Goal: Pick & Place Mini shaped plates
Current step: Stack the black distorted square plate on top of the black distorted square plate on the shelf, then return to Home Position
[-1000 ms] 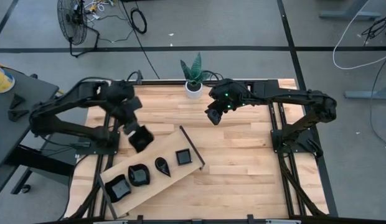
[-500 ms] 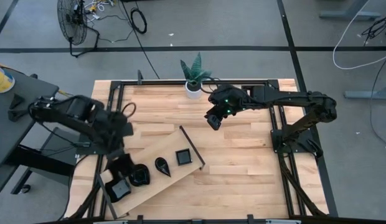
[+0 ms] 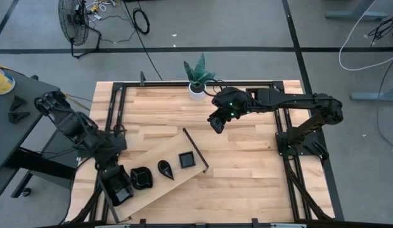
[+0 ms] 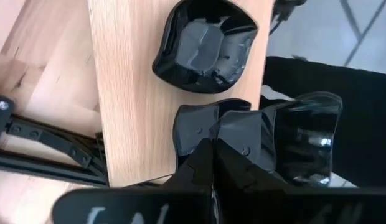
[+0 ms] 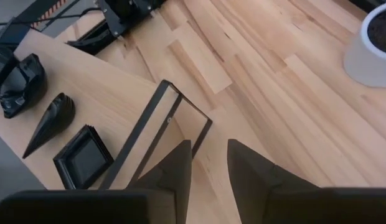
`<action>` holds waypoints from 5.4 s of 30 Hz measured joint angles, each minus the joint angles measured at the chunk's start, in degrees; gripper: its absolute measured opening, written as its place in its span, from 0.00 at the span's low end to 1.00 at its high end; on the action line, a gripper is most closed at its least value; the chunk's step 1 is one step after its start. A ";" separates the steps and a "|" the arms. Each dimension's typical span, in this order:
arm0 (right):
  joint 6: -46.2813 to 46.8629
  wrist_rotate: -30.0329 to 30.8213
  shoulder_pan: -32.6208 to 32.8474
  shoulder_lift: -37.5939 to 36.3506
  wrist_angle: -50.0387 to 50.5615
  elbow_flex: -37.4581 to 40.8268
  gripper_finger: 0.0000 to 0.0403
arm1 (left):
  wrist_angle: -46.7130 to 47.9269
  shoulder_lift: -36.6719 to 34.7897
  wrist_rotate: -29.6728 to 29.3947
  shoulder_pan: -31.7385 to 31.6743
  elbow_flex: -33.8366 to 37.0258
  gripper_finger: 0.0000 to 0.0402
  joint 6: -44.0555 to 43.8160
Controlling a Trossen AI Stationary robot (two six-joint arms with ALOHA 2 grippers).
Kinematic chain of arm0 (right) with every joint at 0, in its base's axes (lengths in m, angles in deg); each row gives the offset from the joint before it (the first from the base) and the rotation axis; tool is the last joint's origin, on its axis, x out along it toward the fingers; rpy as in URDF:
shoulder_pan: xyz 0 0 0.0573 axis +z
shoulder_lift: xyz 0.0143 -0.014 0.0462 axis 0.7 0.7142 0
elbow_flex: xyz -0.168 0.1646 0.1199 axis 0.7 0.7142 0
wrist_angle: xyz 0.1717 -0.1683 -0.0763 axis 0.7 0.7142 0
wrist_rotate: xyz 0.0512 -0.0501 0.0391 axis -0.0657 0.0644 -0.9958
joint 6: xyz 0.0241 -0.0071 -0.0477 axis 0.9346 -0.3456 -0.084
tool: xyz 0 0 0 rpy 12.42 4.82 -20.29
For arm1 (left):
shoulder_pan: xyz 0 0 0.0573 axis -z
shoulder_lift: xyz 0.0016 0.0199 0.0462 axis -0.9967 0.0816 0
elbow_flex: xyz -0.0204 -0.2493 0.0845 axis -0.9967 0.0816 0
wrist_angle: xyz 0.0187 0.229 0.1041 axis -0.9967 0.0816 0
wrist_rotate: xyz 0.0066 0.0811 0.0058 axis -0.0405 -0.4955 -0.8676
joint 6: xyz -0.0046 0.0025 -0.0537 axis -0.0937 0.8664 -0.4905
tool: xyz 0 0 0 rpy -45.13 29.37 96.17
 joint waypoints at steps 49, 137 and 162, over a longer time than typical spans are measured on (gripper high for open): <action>-2.04 -1.59 2.27 -1.66 -4.64 0.04 0.05 | 0.11 4.46 -18.98 3.65 0.07 0.02 26.70; -23.06 4.44 0.90 -52.48 -68.69 76.98 0.00 | -48.32 -47.50 -25.06 -29.50 47.04 0.01 59.42; -21.11 2.86 0.87 -57.79 -70.18 81.90 0.07 | -48.13 -47.47 -24.30 -29.50 47.04 0.01 58.28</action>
